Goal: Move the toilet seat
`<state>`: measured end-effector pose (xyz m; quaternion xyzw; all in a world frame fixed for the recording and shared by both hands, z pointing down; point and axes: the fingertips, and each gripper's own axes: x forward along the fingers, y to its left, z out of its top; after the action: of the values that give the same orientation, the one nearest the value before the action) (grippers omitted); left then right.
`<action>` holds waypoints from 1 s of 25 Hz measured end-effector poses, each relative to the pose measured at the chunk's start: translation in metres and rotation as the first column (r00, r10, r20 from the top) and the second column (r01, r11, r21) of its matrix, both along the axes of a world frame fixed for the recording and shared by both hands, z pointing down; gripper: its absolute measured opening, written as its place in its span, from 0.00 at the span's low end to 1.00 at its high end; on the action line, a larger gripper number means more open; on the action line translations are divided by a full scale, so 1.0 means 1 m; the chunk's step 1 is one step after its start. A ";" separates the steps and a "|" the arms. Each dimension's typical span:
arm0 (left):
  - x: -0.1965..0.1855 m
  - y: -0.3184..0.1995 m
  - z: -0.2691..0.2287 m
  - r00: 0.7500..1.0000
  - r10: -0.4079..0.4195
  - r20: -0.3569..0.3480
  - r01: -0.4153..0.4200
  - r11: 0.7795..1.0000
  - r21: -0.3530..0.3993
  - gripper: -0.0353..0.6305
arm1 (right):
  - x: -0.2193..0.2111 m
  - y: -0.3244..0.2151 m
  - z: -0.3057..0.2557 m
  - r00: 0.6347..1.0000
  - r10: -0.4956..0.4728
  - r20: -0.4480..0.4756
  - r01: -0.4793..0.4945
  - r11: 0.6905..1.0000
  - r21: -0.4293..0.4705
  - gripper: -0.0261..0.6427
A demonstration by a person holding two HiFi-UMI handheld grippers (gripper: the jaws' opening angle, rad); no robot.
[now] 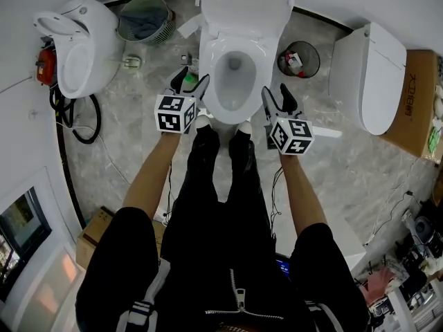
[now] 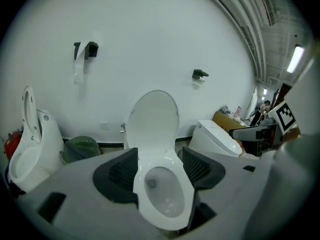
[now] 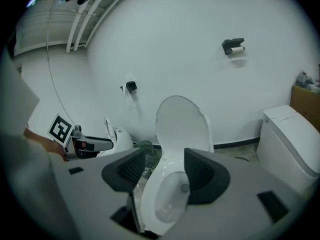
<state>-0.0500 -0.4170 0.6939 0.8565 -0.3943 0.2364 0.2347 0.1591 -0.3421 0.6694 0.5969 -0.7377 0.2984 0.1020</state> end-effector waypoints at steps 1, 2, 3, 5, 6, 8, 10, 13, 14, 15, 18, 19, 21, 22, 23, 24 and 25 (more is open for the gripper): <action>-0.001 0.000 0.010 1.000 -0.004 0.003 0.004 1.000 -0.016 0.50 | 0.001 -0.001 0.011 1.000 0.006 -0.001 -0.006 1.000 -0.016 0.41; -0.001 0.000 0.021 1.000 -0.007 0.004 0.007 0.999 -0.032 0.50 | 0.002 -0.001 0.022 1.000 0.011 -0.005 -0.011 0.999 -0.031 0.44; 0.000 0.000 0.031 1.000 -0.010 0.003 0.010 0.999 -0.049 0.51 | 0.002 -0.002 0.033 1.000 0.015 -0.012 -0.016 0.999 -0.045 0.47; 0.000 0.000 0.050 1.000 -0.021 -0.002 0.021 0.996 -0.083 0.51 | 0.004 -0.001 0.054 0.999 0.024 -0.021 -0.025 0.997 -0.077 0.49; 0.000 0.000 0.059 1.000 -0.027 -0.003 0.026 0.995 -0.099 0.51 | 0.004 0.000 0.064 0.999 0.028 -0.020 -0.029 0.995 -0.095 0.50; 0.000 -0.001 0.082 0.999 -0.032 0.003 0.033 0.991 -0.130 0.51 | 0.006 0.001 0.087 0.999 0.038 -0.001 -0.037 0.990 -0.133 0.52; 0.001 -0.002 0.108 1.000 -0.026 0.017 0.028 0.987 -0.157 0.53 | 0.009 0.001 0.113 0.998 0.052 0.020 -0.047 0.984 -0.172 0.55; 0.001 0.001 0.151 0.999 -0.015 0.038 0.022 0.978 -0.207 0.54 | 0.015 0.003 0.157 0.997 0.070 0.034 -0.060 0.971 -0.232 0.58; 0.000 0.001 0.166 0.999 -0.016 0.042 0.025 0.974 -0.226 0.54 | 0.017 0.003 0.172 0.996 0.076 0.037 -0.064 0.966 -0.250 0.58; -0.002 0.003 0.180 0.999 -0.019 0.045 0.030 0.969 -0.247 0.55 | 0.018 0.004 0.187 0.996 0.084 0.042 -0.070 0.961 -0.267 0.58; -0.008 0.007 0.223 0.998 -0.027 0.055 0.042 0.951 -0.305 0.58 | 0.023 0.008 0.230 0.991 0.118 0.059 -0.093 0.944 -0.316 0.58; -0.010 0.009 0.237 0.998 -0.024 0.059 0.042 0.945 -0.324 0.59 | 0.024 0.010 0.244 0.989 0.131 0.065 -0.102 0.938 -0.332 0.58; -0.014 0.014 0.265 0.998 -0.022 0.067 0.044 0.932 -0.360 0.60 | 0.027 0.014 0.273 0.983 0.167 0.076 -0.128 0.921 -0.368 0.58; -0.016 0.016 0.278 0.997 -0.025 0.070 0.049 0.926 -0.375 0.62 | 0.030 0.016 0.287 0.978 0.189 0.085 -0.143 0.911 -0.388 0.58; -0.018 0.016 0.290 0.997 -0.031 0.072 0.057 0.920 -0.387 0.64 | 0.033 0.017 0.300 0.972 0.212 0.097 -0.156 0.900 -0.408 0.58; -0.020 0.017 0.301 0.996 -0.043 0.072 0.069 0.914 -0.399 0.64 | 0.035 0.019 0.312 0.967 0.231 0.109 -0.165 0.889 -0.427 0.58; -0.022 0.018 0.311 0.996 -0.061 0.069 0.084 0.906 -0.415 0.64 | 0.036 0.022 0.323 0.963 0.243 0.116 -0.168 0.880 -0.443 0.59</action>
<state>-0.0721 -0.3993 1.0047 0.7644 -0.3724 0.3295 0.4103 0.1948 -0.3205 0.9920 0.6075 -0.5920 0.5118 0.1362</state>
